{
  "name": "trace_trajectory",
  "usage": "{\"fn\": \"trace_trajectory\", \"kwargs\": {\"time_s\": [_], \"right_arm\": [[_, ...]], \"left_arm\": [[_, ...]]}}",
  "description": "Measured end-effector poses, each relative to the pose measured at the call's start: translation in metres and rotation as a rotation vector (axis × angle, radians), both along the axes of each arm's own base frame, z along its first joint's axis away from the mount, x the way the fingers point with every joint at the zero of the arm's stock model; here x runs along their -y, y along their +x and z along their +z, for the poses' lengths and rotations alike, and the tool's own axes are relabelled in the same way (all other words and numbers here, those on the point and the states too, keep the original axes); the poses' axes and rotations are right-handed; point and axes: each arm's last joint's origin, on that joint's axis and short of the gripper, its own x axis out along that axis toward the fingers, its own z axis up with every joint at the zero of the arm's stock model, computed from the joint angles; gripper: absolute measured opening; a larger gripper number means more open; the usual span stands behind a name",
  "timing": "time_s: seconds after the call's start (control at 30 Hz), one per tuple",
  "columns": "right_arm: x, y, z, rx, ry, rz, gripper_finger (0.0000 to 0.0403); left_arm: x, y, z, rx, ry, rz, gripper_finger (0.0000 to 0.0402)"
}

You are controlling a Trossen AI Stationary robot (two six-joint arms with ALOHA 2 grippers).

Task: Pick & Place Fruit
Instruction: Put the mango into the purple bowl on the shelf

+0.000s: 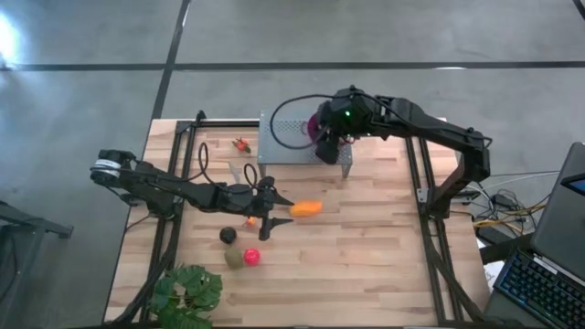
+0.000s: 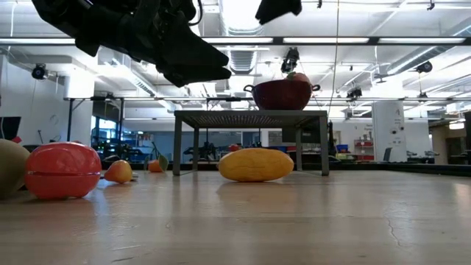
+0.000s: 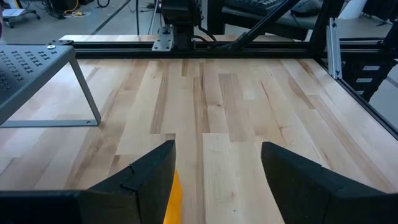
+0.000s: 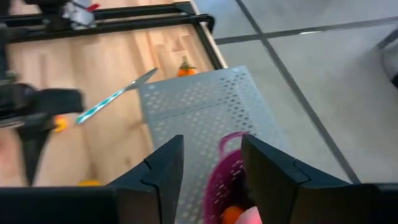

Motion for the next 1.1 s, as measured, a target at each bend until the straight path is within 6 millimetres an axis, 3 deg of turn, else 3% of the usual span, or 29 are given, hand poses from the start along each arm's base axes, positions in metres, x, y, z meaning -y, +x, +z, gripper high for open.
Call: {"fn": "trace_trajectory", "kwargs": {"time_s": [0.3, 0.6, 0.87, 1.1], "right_arm": [[-0.041, -0.008, 0.011, -0.06, 0.052, 0.082, 0.0108], [-0.077, -0.016, -0.001, -0.186, 0.129, 0.115, 0.0068], [-0.113, -0.018, -0.023, -0.292, 0.16, 0.168, 0.0042], [-0.141, -0.015, -0.064, -0.391, 0.141, 0.238, 0.0032]], "left_arm": [[0.0, 0.0, 0.0, 0.001, 0.0, 0.0, 0.0243], [0.0, 0.0, 0.0, 0.002, 0.0, 0.0, 0.0243], [0.0, 0.0, 0.0, 0.002, 0.0, 0.0, 0.0243], [0.0, 0.0, 0.0, -0.003, 0.0, 0.0, 0.0243]]}}
